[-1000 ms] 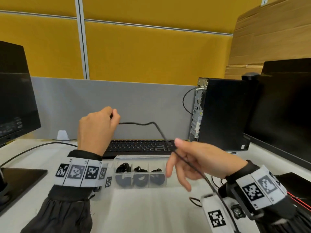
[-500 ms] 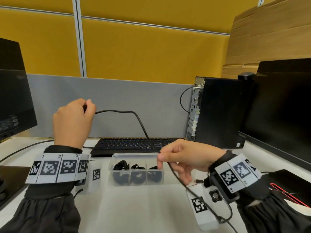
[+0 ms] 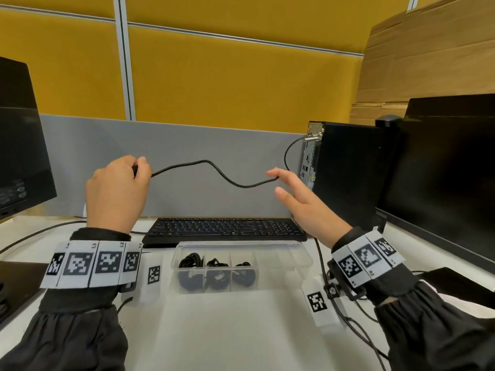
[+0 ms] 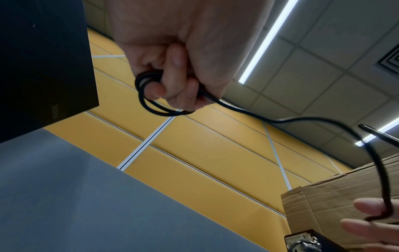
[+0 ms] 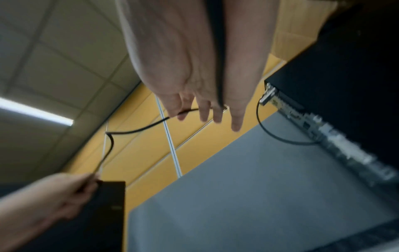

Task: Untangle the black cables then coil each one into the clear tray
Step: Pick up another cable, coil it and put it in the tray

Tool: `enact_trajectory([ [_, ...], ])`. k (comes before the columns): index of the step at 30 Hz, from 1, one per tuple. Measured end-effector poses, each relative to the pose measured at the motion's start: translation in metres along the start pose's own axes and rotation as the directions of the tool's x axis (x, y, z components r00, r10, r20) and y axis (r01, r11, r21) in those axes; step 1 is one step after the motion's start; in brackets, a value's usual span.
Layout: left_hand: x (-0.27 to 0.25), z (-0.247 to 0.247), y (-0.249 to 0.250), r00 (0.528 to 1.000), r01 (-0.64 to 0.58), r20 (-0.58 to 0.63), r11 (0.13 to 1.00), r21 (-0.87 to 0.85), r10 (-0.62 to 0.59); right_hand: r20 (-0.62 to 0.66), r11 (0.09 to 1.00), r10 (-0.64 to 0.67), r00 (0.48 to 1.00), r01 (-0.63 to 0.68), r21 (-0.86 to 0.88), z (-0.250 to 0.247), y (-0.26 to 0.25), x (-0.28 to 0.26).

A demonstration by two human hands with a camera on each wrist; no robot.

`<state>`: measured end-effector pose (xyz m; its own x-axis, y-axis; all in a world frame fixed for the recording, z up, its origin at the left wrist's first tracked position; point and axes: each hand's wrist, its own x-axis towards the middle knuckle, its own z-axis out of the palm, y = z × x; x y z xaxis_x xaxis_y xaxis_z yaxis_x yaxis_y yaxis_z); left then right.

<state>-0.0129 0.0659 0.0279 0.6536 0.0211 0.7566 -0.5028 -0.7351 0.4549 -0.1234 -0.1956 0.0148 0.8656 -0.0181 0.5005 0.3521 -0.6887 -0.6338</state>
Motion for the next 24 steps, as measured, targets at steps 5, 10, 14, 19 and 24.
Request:
enact_trajectory([
  [5,0.002,-0.003,-0.004,0.998,0.063,-0.013,0.998,0.007,-0.063,-0.108,0.969,-0.085,0.991,0.056,-0.242,-0.006,0.018,0.003],
  [10,0.006,-0.007,-0.009,0.976,0.179,0.146,0.975,-0.135,-0.159,-0.189,0.911,0.190,0.963,-0.245,-0.332,-0.013,0.031,0.001],
  [14,0.005,-0.004,0.008,0.915,0.310,0.376,0.856,-0.415,-0.149,0.017,0.755,0.435,0.900,-0.355,-0.552,-0.021,0.012,-0.001],
  [19,-0.027,0.012,0.065,0.714,0.452,0.694,0.692,-0.564,0.099,0.142,0.877,0.437,0.888,-0.456,0.152,-0.023,-0.007,0.002],
  [24,-0.068,0.037,0.107,0.355,0.596,0.877,0.645,-0.479,0.323,-0.052,0.886,0.379,0.924,-0.346,0.308,-0.020,-0.021,0.012],
])
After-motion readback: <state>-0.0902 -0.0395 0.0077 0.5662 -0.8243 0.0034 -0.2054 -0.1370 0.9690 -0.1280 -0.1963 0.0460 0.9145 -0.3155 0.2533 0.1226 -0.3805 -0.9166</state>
